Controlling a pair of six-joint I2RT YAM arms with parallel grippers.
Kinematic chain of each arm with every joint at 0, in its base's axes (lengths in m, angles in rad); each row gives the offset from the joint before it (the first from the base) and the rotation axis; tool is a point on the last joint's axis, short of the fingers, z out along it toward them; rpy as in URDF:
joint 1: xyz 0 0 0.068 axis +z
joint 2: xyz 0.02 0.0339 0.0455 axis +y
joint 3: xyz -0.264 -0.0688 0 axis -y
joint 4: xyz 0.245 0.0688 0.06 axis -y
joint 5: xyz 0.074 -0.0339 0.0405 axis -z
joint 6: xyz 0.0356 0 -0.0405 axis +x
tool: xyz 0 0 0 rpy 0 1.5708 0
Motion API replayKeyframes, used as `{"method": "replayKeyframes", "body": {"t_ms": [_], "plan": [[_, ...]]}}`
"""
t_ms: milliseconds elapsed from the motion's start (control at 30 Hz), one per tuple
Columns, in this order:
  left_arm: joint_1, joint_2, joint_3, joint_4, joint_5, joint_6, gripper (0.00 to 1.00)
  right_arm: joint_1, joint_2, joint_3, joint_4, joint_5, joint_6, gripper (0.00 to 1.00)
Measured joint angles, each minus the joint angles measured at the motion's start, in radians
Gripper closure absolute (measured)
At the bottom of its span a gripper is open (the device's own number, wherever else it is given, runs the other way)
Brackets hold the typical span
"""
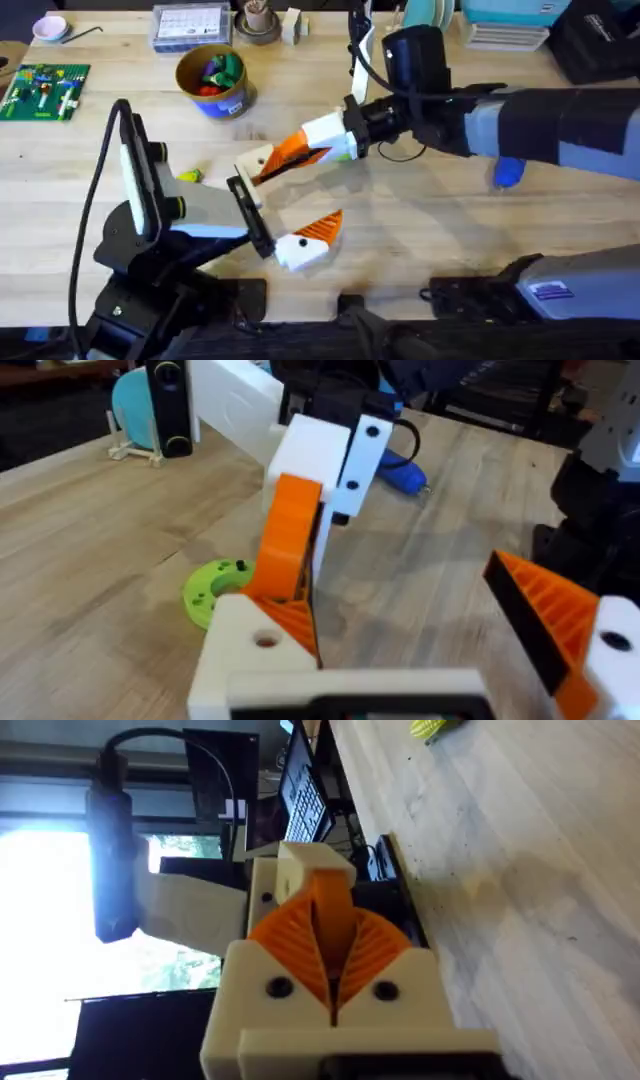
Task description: Pick up the gripper from the table and insert it into the empty holder that is missing its gripper. Then pick up a screw, insert it into the mounting hole, and use the screwdriver to tighten it. Finally, clean up the table by picking up the vegetable and placing it into the bucket.
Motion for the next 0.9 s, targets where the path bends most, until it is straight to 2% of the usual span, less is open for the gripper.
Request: {"method": "replayKeyframes", "body": {"t_ms": [567, 833, 900], "plan": [[0.008, 0.0, 0.0, 0.0, -0.029, -0.007, 0.007, 0.024, -0.004, 0.0, 0.046, 0.07, 0.08, 0.994], [0.008, 0.0, 0.0, 0.0, -0.033, -0.006, 0.007, 0.023, -0.005, 0.0, 0.047, 0.055, 0.083, 0.994], [0.008, 0.0, 0.0, 0.001, -0.03, -0.004, 0.007, 0.02, -0.005, 0.0, 0.043, 0.039, 0.069, 0.962]]}}
